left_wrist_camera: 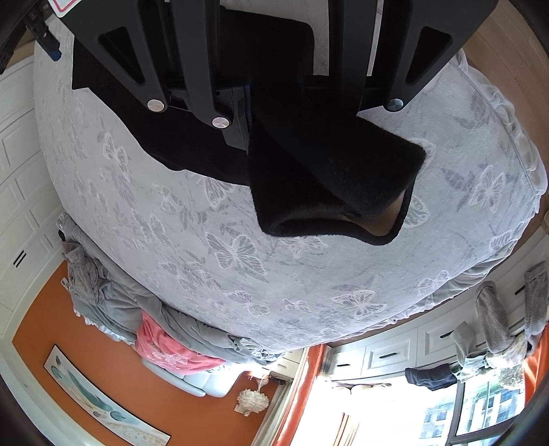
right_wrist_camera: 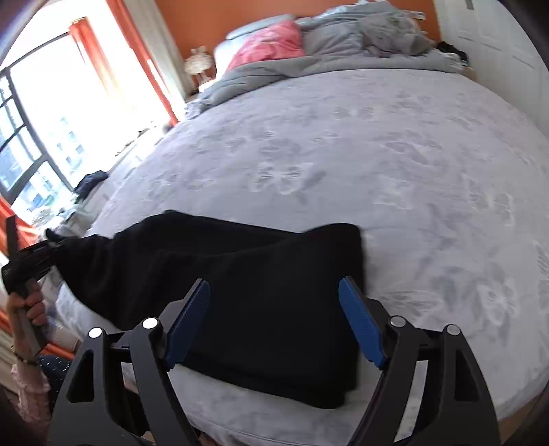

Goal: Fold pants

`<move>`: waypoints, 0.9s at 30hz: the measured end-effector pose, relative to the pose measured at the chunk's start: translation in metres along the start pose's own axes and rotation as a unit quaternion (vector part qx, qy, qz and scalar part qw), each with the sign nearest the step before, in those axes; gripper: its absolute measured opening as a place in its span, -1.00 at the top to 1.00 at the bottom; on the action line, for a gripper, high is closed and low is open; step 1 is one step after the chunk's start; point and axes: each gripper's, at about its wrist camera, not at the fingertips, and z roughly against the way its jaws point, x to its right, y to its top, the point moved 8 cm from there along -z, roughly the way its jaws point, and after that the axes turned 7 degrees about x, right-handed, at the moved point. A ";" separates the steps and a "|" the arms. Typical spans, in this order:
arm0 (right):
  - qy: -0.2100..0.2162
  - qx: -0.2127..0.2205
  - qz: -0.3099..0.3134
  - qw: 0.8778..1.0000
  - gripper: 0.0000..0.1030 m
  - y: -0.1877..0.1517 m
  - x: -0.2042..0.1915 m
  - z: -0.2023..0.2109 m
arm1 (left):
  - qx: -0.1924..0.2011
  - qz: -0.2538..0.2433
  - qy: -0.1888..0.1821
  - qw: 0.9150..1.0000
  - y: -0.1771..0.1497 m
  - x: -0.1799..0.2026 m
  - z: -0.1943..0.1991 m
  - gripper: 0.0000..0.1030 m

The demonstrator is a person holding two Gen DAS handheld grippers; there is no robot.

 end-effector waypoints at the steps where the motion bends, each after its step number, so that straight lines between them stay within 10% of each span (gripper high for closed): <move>1: -0.009 0.002 -0.019 1.000 -0.47 0.001 0.015 0.000 | 0.000 -0.003 -0.005 1.000 0.000 0.002 0.001 0.71; 9: -0.016 0.023 -0.136 0.990 -0.47 0.004 0.085 -0.002 | 0.048 -0.075 -0.121 0.989 0.002 0.100 0.055 0.75; 12: -0.014 0.026 -0.127 0.991 -0.48 0.002 0.085 0.001 | 0.055 -0.164 -0.206 0.963 -0.031 0.192 0.093 0.73; 15: -0.011 0.020 -0.129 0.991 -0.49 -0.002 0.089 0.004 | -0.001 -0.231 -0.278 0.932 -0.108 0.266 0.096 -0.04; 19: 0.029 0.015 -0.125 0.992 -0.56 -0.007 0.081 0.009 | -0.091 -0.330 -0.258 0.903 -0.212 0.299 0.054 -0.30; 23: 0.102 -0.008 -0.094 0.990 -0.58 -0.012 0.048 0.008 | -0.115 -0.316 -0.265 0.904 -0.239 0.289 0.050 -0.31; 27: 0.122 -0.050 -0.055 0.990 -0.58 -0.027 0.018 -0.007 | -0.050 -0.313 -0.262 0.912 -0.213 0.272 0.065 -0.53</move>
